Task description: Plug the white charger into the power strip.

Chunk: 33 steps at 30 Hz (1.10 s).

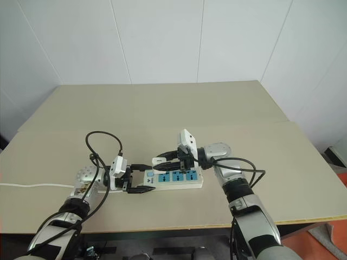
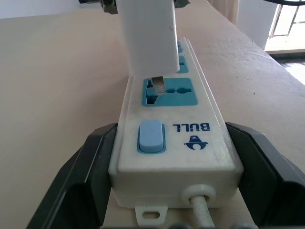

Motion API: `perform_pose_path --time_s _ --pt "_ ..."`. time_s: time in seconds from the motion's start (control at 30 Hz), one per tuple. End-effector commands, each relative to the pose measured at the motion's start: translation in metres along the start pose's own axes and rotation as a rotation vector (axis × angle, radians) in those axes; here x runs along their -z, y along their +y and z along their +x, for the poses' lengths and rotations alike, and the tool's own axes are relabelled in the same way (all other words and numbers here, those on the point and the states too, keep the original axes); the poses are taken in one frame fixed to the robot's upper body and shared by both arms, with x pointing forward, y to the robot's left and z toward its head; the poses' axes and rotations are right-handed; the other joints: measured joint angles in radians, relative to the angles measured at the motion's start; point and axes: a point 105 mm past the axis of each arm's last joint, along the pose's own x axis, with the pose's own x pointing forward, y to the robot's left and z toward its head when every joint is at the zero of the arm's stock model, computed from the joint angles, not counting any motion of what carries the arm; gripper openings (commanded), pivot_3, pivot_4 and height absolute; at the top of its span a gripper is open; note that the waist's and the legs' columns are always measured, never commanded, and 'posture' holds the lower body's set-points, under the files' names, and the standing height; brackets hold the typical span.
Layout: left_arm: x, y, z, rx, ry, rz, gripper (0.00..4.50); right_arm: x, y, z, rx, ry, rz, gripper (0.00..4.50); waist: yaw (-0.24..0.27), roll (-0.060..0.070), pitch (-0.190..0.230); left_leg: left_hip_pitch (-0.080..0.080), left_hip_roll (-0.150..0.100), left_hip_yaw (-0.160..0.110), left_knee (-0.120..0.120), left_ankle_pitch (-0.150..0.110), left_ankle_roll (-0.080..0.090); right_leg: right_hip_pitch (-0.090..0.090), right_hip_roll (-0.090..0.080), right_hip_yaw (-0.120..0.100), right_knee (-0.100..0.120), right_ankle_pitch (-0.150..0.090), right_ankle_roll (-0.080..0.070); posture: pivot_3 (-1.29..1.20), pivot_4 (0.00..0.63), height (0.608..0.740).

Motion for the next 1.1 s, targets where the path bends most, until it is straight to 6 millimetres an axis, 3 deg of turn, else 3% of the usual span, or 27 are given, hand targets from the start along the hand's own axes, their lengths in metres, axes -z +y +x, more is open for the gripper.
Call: perform_pose_path --time_s 0.03,0.5,0.83,1.1 --pt "0.011 -0.007 -0.002 0.032 0.063 -0.016 3.25 -0.005 -0.002 -0.001 0.015 -0.008 -0.039 1.13 0.0 0.0 0.0 0.0 0.0 0.0 0.0 0.0 0.0 0.0 0.0 0.0 0.0 0.0 0.0 0.0 0.15 0.74" --pt "0.012 -0.008 -0.002 0.021 0.061 -0.015 3.25 0.012 0.0 -0.012 0.019 0.062 -0.022 1.13 0.0 0.0 0.0 0.0 0.0 0.0 0.0 0.0 0.0 0.0 0.0 0.0 0.0 0.0 0.0 0.0 0.15 0.74" --pt "0.013 -0.009 0.002 0.018 0.049 -0.016 3.25 0.018 0.005 0.0 0.009 0.07 -0.014 1.13 0.001 0.0 0.0 0.0 0.0 0.0 0.0 0.0 0.0 0.0 0.0 0.0 -0.001 0.0 0.0 0.0 0.15 0.74" --pt "0.014 -0.011 0.002 0.018 0.048 -0.02 3.25 0.029 0.008 -0.006 0.009 0.068 0.04 1.13 0.001 0.0 0.0 0.0 0.0 0.0 0.0 0.0 0.0 0.001 0.0 0.0 -0.001 0.0 0.0 0.0 0.15 0.74"
